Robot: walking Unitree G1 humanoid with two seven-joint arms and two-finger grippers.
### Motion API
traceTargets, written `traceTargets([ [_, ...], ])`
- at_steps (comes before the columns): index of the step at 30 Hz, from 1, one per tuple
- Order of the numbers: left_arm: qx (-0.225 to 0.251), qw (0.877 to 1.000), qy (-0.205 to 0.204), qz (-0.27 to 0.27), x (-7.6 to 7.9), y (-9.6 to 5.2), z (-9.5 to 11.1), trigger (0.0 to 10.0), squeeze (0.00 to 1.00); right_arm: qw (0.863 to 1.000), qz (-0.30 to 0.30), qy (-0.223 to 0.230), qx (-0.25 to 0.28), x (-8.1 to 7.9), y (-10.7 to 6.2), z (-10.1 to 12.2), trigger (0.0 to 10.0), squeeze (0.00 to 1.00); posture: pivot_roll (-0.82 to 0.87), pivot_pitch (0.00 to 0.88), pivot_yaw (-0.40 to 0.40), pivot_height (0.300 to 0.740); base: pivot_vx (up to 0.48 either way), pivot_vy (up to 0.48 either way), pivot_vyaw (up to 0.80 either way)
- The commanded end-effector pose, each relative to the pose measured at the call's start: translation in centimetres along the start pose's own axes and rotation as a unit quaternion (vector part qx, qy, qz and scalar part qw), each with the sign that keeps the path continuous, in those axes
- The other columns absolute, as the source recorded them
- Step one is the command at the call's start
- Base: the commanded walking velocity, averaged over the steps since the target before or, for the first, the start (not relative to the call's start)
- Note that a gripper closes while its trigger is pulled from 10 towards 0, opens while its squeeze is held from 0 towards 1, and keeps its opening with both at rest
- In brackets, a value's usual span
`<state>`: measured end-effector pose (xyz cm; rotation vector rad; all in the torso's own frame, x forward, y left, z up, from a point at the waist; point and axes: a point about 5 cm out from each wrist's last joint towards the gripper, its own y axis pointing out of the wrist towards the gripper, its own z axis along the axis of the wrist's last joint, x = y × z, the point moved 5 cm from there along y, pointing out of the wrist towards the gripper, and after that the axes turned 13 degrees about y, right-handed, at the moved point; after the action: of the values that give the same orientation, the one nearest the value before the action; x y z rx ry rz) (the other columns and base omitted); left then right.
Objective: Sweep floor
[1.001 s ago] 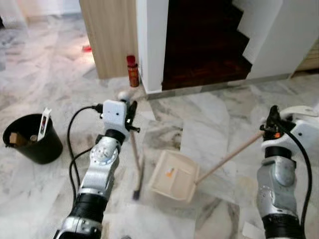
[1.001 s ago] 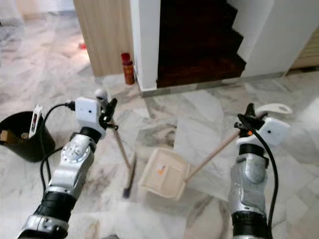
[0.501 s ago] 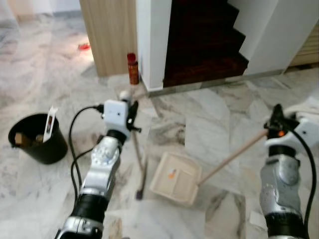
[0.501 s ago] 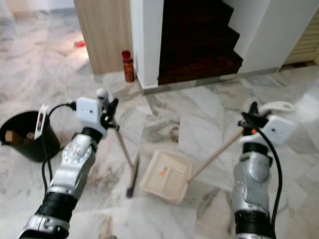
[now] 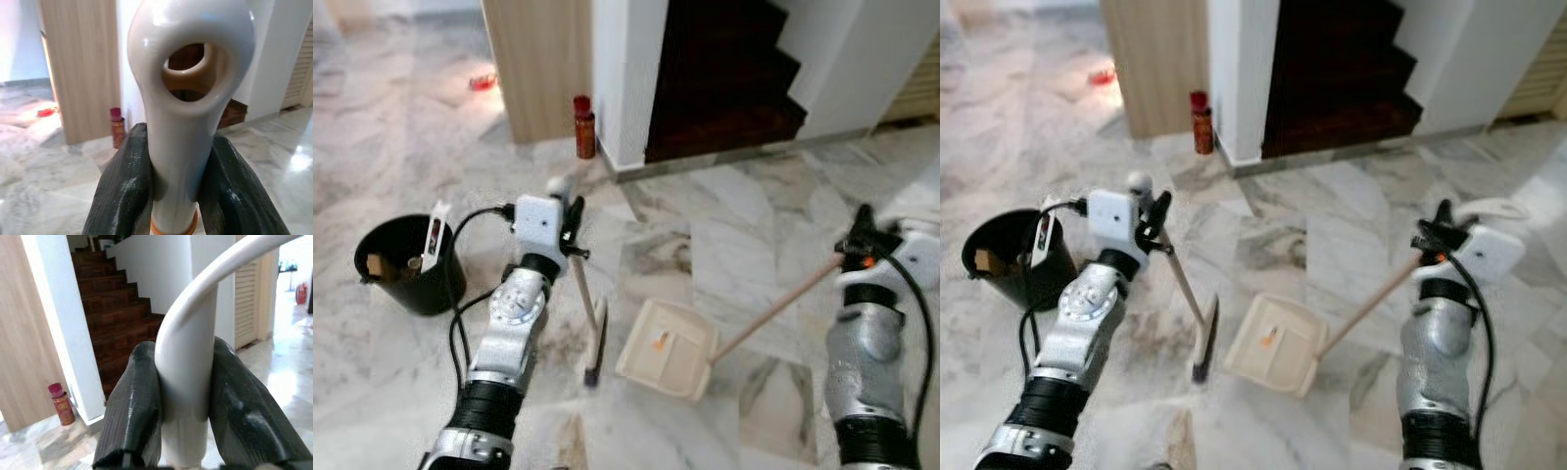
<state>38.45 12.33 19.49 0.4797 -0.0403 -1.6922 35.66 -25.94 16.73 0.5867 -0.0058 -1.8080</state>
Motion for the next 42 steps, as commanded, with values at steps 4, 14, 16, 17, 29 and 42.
traceTargets([
  [4, 0.023, 1.0, 0.01, -0.001, 0.04, 0.32, 1.38, 10.0, 0.0, 0.999, -0.007, 0.009, 0.033, 0.46, 0.27, 1.73, 10.0, 0.0, 0.08, 0.112, -0.05, 0.74, 0.0, 0.303, 0.0],
  [14, 0.021, 1.0, 0.011, 0.001, -0.09, 0.33, 1.38, 10.0, 0.0, 0.999, -0.009, 0.008, 0.033, 0.41, 0.32, 1.74, 10.0, 0.0, 0.08, 0.127, -0.051, 0.74, 0.0, 0.301, 0.0],
  [16, 0.02, 1.0, 0.012, 0.002, -0.13, 0.31, 1.37, 10.0, 0.0, 0.999, -0.01, 0.008, 0.032, 0.45, 0.29, 1.7, 10.0, 0.0, 0.08, 0.128, -0.052, 0.74, 0.0, 0.302, 0.0],
  [17, 0.02, 1.0, 0.012, 0.003, -0.19, 0.31, 1.37, 10.0, 0.0, 0.999, -0.011, 0.008, 0.032, 0.49, 0.27, 1.69, 10.0, 0.0, 0.08, 0.132, -0.053, 0.74, 0.0, 0.3, 0.0],
  [29, 0.019, 1.0, 0.013, 0.005, -0.36, 0.29, 1.39, 10.0, 0.0, 0.999, -0.008, 0.003, 0.032, 0.35, 0.33, 1.81, 10.0, 0.0, 0.08, 0.14, -0.055, 0.74, 0.0, 0.301, 0.0],
  [42, 0.019, 1.0, 0.016, 0.006, -0.48, 0.31, 1.52, 10.0, 0.0, 1.0, -0.008, 0.003, 0.026, 0.27, 0.28, 1.57, 10.0, 0.0, 0.08, 0.144, -0.052, 0.74, 0.0, 0.303, 0.0],
])
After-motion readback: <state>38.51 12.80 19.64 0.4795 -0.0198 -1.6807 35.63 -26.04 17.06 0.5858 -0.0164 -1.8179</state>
